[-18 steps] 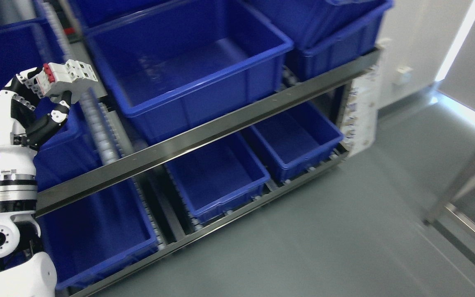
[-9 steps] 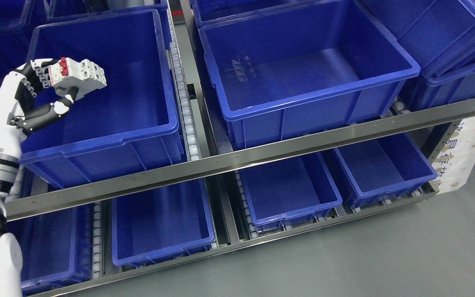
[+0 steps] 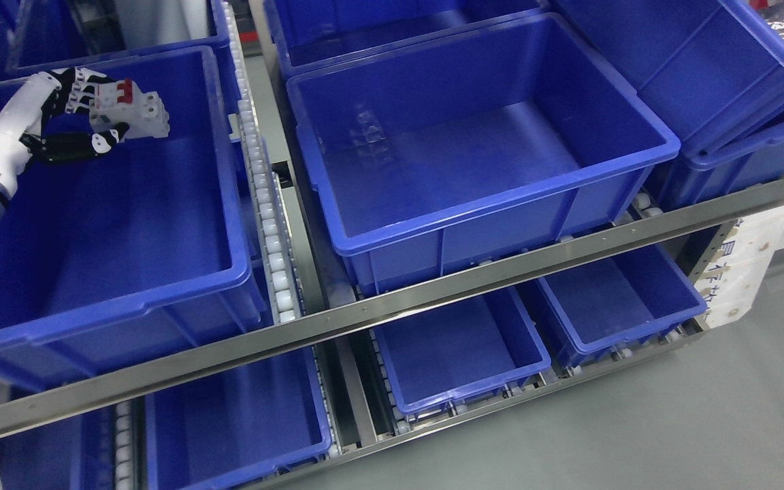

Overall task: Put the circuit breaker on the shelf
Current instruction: 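Lower the left hand into the blue bin nearest it and release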

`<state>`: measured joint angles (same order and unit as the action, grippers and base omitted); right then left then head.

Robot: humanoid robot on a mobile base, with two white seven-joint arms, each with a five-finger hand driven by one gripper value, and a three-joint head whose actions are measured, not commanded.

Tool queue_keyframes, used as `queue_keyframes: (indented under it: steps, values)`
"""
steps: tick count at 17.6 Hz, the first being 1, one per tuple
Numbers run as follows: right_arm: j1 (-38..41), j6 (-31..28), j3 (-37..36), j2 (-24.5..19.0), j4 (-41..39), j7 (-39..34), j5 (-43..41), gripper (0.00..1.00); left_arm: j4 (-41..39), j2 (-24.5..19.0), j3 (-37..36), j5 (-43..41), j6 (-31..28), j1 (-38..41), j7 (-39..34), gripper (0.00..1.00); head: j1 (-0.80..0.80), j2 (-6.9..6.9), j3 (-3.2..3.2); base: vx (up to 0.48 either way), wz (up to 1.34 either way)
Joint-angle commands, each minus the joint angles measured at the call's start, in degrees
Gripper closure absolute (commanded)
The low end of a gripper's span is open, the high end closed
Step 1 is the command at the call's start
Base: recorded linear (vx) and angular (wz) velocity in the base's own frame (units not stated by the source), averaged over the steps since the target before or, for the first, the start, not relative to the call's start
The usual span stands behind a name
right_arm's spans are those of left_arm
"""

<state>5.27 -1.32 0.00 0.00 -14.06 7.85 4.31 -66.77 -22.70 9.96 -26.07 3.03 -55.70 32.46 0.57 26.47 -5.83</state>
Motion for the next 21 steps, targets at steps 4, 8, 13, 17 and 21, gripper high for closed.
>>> queue_keyframes:
  steps: [4,8,13,17,21]
  values:
    - [0.0,-3.2,1.1,1.0,0.0,0.0,0.0,0.0,18.4,-6.9,-5.3,-10.7,1.2,-1.8,0.2,0.89,0.0,0.0,0.0,0.118,-0.18]
    - [0.0,-3.2,1.1,1.0,0.0,0.0,0.0,0.0,18.9,-7.6,-4.8,-12.5,1.3,-0.6,0.9,0.88,0.0,0.0,0.0,0.053,-0.11]
    - [0.0,-3.2,1.1,1.0,0.0,0.0,0.0,0.0,19.4,-7.4,-5.1,-12.7,1.2,-0.7,1.0,0.7,0.0,0.0,0.0,0.015,-0.01]
    - [0.0,-3.2,1.1,1.0,0.0,0.0,0.0,0.0,20.1,-7.1,-5.3,-12.7,0.9,-0.9,0.4,0.44,0.0,0.0,0.0,0.007,-0.02]
    - [0.0,-3.2,1.1,1.0,0.0,0.0,0.0,0.0,20.1,-6.9,-5.1,-12.7,1.2,-1.3,0.2,0.26,0.0,0.0,0.0,0.008,-0.01]
